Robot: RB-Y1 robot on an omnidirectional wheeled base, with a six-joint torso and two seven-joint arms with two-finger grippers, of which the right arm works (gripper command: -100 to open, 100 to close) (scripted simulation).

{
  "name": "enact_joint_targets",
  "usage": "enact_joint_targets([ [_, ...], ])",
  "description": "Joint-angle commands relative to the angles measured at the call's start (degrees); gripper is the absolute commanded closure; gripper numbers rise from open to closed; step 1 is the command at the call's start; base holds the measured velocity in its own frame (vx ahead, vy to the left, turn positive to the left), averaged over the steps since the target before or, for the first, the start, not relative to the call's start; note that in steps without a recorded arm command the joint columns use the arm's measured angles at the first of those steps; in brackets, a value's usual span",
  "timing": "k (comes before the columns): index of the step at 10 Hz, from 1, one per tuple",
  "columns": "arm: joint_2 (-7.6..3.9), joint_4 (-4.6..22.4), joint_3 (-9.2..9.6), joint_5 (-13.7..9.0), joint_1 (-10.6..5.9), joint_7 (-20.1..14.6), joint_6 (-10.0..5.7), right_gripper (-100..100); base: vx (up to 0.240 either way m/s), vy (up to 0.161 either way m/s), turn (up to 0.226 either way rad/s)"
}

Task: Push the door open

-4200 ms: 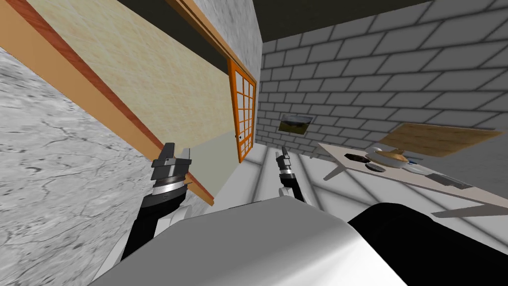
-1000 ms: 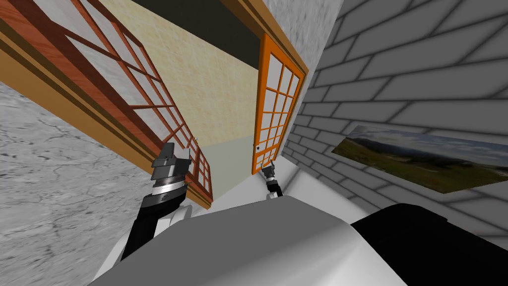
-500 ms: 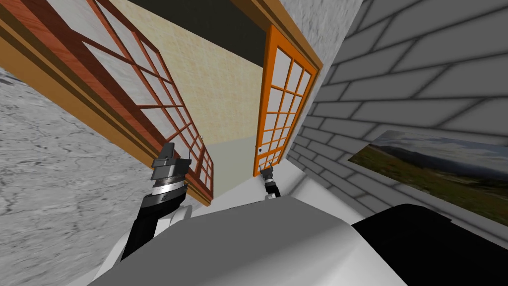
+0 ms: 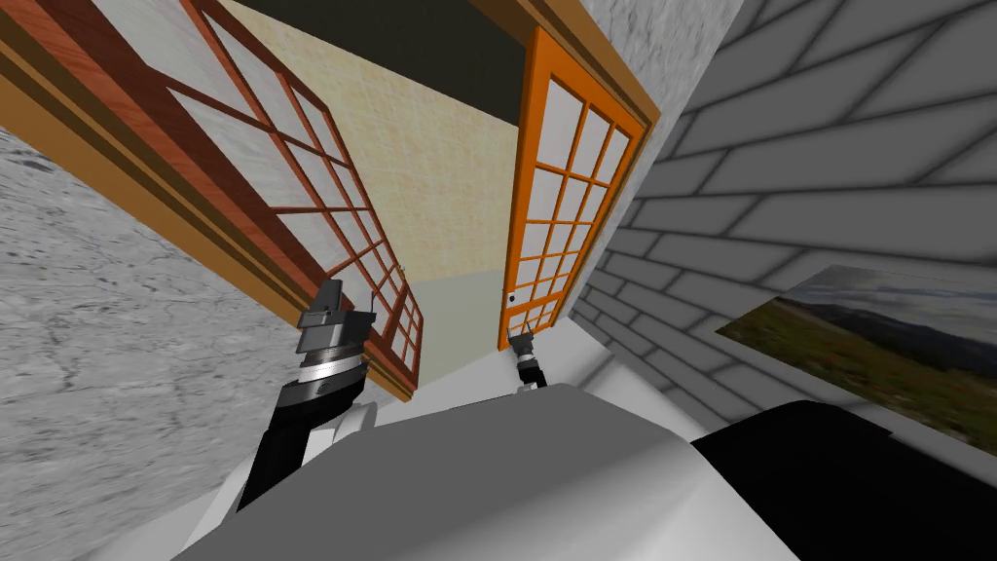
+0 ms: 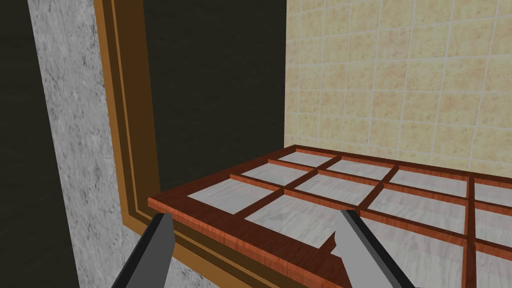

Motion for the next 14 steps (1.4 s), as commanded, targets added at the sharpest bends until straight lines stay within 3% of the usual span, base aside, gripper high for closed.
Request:
enact_joint_targets([
  [1, 0.31, 1.89, 0.47, -0.6, -0.69, -1.25, -0.8, -100, 0.043, -0.074, 0.134],
  [7, 1.45, 8.86, 2.69, -3.8, -2.93, -7.21, -3.43, -100, 0.051, -0.144, 0.182],
  [14, 3.76, 17.49, 5.44, -7.75, -5.69, -14.59, -6.68, -100, 0.054, -0.185, 0.183],
])
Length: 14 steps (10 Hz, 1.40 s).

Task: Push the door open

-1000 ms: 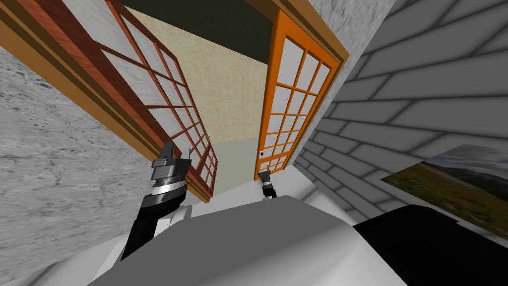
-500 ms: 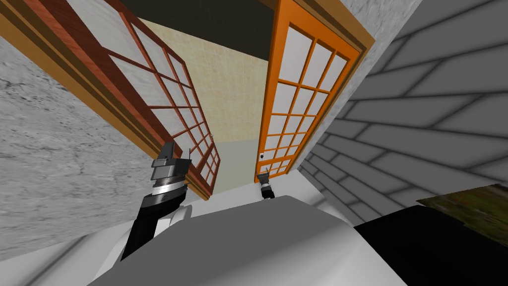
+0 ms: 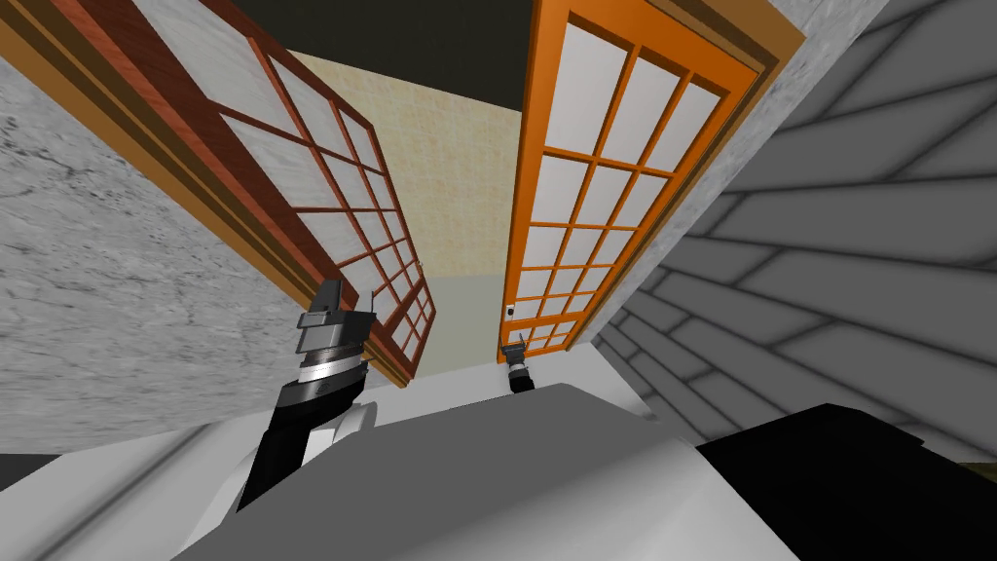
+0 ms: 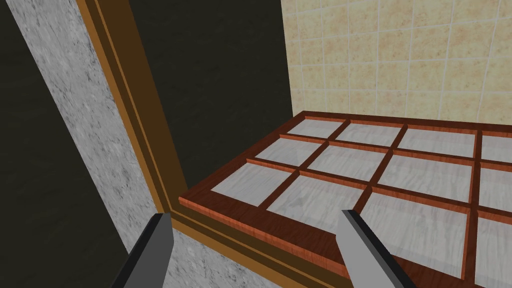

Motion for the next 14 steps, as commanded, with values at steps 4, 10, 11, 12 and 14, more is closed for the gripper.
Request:
enact_joint_targets([
  [4, 1.9, 4.46, 1.48, -2.23, -1.47, -4.05, -1.64, -100, 0.047, -0.183, 0.154],
  [10, 0.18, 5.5, 1.49, -2.93, -1.92, -5.16, -1.93, -100, 0.073, -0.082, 0.053],
  [11, -0.15, 5.63, 1.38, -3.0, -2.02, -5.28, -1.95, -100, 0.168, 0.013, 0.021],
  [12, -0.29, 5.76, 1.27, -3.08, -2.12, -5.41, -1.98, -100, 0.21, 0.002, 0.017],
  [14, 0.01, 6.01, 1.06, -3.24, -2.31, -5.65, -2.03, -100, 0.206, -0.006, 0.025],
])
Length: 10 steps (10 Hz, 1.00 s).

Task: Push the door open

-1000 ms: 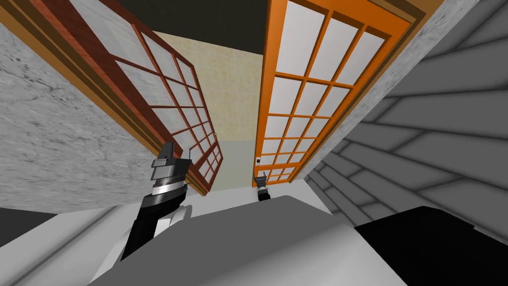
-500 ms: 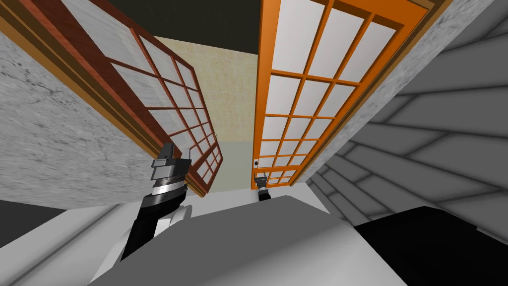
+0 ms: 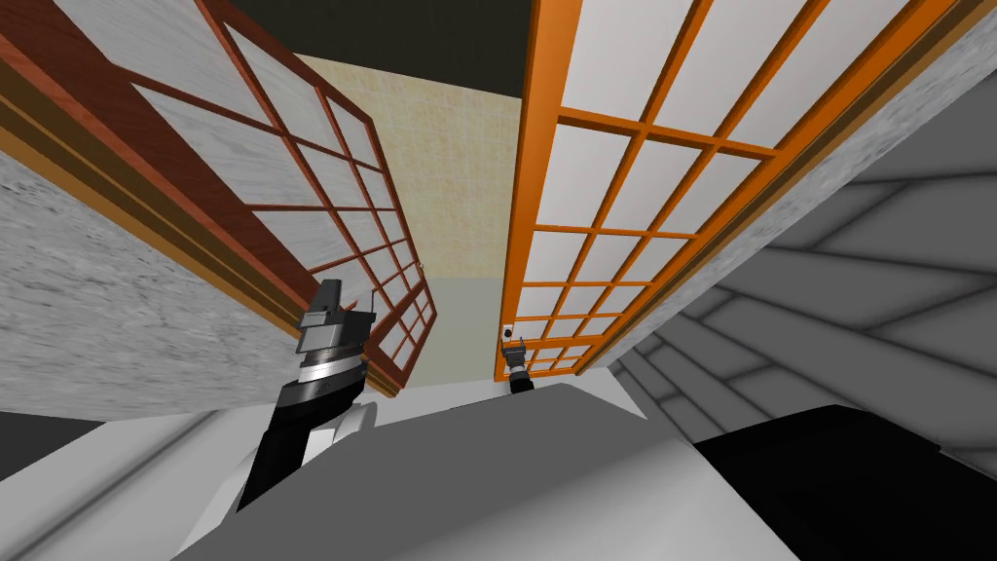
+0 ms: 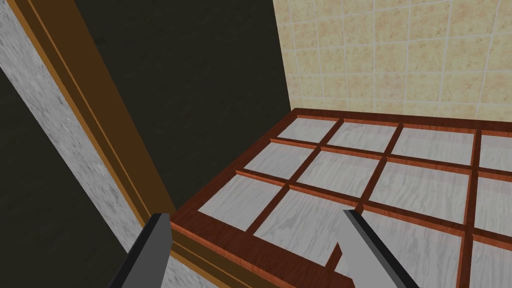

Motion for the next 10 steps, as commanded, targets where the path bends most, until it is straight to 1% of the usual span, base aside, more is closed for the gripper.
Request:
enact_joint_targets([
  [1, 0.47, 0.18, -0.16, -0.11, -0.11, -0.2, -0.06, -100, 0.175, -0.026, 0.017],
  [2, 1.16, 0.31, -0.27, -0.19, -0.21, -0.33, -0.08, -100, 0.188, 0.008, 0.025],
  [3, 0.77, -0.2, -0.21, -0.15, 0.05, -0.1, 0.12, -100, 0.086, 0.012, 0.004],
  [4, 0.77, -0.2, -0.21, -0.15, 0.05, -0.1, 0.12, 100, -0.013, -0.004, -0.004],
  [9, 0.77, -0.2, -0.21, -0.15, 0.05, -0.1, 0.12, 100, -0.009, 0.0, 0.005],
  [10, 0.23, -0.11, -0.87, -0.48, -0.23, 0.05, 0.21, 100, 0.116, 0.02, -0.016],
])
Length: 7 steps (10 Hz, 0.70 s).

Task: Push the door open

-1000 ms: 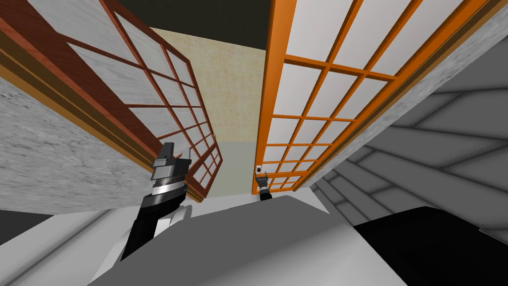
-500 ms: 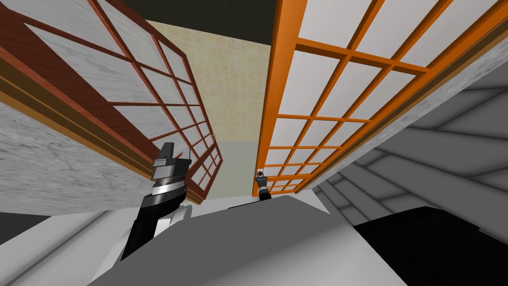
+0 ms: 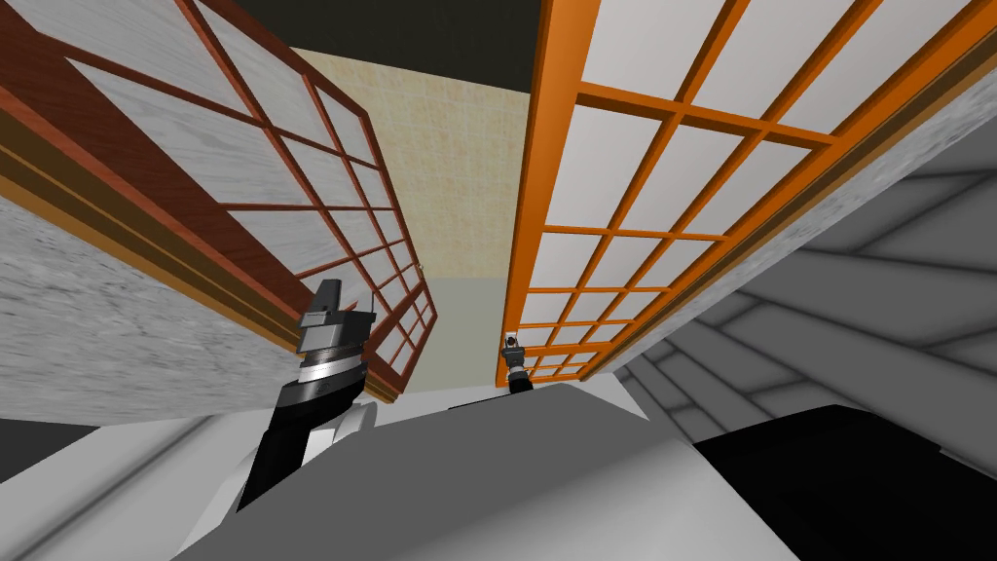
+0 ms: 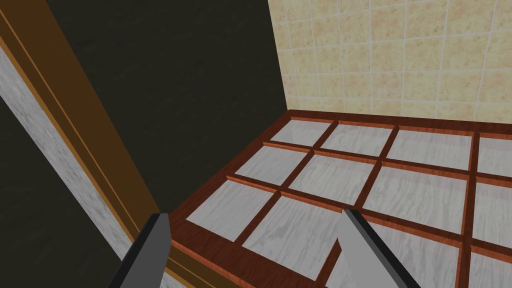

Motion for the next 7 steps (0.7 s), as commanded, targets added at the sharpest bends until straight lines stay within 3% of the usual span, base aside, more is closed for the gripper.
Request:
enact_joint_targets([
  [1, -0.64, -0.37, -0.73, -0.31, -0.22, 0.12, -0.15, 100, 0.167, 0.023, -0.025],
  [7, -2.22, 0.07, -4.0, -1.93, -0.65, 0.78, -0.74, 100, 0.189, 0.034, -0.039],
])
